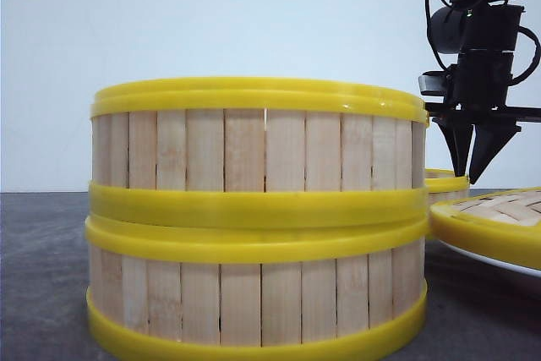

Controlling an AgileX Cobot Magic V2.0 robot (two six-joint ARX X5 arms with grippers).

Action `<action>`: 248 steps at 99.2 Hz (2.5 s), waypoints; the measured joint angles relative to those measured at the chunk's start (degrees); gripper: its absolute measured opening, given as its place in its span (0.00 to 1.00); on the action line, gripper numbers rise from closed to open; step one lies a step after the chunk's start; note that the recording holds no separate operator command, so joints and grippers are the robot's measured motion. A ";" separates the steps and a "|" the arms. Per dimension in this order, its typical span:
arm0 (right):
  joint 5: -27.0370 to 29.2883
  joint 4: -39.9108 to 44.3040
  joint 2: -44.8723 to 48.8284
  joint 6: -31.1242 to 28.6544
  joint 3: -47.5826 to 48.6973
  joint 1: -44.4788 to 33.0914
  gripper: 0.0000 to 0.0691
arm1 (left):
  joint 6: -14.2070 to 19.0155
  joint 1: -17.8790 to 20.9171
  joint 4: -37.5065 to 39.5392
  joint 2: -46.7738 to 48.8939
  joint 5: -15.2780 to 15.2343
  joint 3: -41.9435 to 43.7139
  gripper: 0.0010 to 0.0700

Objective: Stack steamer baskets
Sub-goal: 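Reach the right gripper to the remaining bun basket and grasp its rim, then lift the basket with the right gripper above the stack, then lower the basket with the right gripper onto the two-basket stack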

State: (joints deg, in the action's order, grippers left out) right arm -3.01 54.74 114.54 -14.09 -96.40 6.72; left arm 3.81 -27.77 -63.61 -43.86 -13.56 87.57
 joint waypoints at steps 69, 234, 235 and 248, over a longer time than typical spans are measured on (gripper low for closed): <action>-1.44 6.36 1.57 0.50 -18.51 -0.83 0.03 | -0.87 0.00 -0.48 0.00 0.00 0.00 0.54; -13.07 22.77 -19.74 8.85 -9.03 22.05 0.03 | -1.25 -0.07 0.96 0.02 0.00 0.00 0.54; -12.90 22.77 -19.71 8.90 -9.03 22.23 0.03 | -1.25 -0.07 0.92 0.02 0.00 0.00 0.54; -11.10 22.77 -19.58 9.18 -8.55 23.32 0.03 | -1.25 -0.07 0.55 0.02 0.00 0.00 0.54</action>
State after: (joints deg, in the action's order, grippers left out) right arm -14.11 77.52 94.96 -4.91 -104.95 30.04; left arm 2.57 -27.83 -63.07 -43.83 -13.56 87.57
